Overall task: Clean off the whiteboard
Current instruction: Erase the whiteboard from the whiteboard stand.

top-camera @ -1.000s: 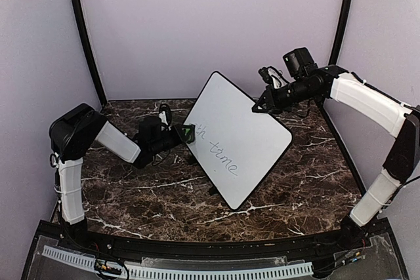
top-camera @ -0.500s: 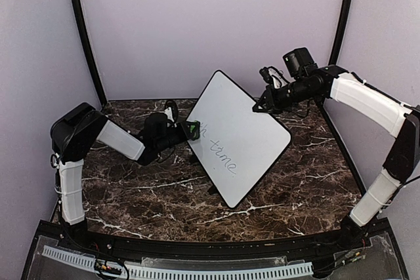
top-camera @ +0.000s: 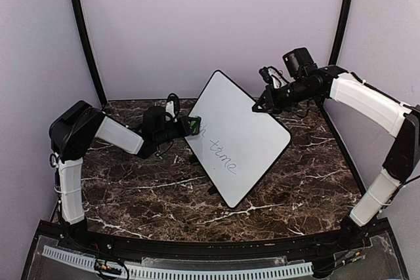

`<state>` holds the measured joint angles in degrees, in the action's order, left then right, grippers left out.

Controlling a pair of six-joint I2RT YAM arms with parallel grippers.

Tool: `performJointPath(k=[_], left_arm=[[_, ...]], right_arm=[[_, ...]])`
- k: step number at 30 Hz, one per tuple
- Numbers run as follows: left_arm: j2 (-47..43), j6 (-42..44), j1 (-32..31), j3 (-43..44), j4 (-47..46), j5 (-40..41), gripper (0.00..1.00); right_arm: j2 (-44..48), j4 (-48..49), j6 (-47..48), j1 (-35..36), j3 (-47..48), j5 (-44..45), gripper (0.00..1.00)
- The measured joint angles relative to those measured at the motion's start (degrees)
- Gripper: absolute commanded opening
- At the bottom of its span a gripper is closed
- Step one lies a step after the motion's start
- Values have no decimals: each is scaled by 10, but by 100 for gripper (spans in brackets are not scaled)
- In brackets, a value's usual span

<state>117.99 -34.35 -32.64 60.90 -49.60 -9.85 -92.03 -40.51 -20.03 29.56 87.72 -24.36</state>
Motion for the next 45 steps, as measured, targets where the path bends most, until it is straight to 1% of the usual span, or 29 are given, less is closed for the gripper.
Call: performJointPath(k=[11, 17, 21, 28, 34, 36, 42, 45], left_arm=[[-26, 53, -1, -82, -18, -61, 0], [-27, 77, -1, -91, -20, -72, 0], [-28, 96, 0, -75, 7, -77, 0], [-28, 131, 2, 0, 65, -93, 0], [-28, 143, 2, 8, 69, -95, 0], [-29, 144, 1, 0, 61, -92, 0], [-42, 145, -2, -76, 31, -76, 0], [-43, 146, -2, -96, 28, -71, 0]], right_arm=[[0, 1, 4, 0, 0, -4, 0], [0, 0, 4, 0, 0, -4, 0], [0, -2, 4, 0, 0, -2, 0], [0, -1, 0, 0, 0, 2, 0], [0, 0, 0, 0, 0, 1, 0], [0, 1, 0, 0, 0, 0, 0], [0, 1, 4, 0, 0, -3, 0], [-1, 1, 4, 0, 0, -3, 0]])
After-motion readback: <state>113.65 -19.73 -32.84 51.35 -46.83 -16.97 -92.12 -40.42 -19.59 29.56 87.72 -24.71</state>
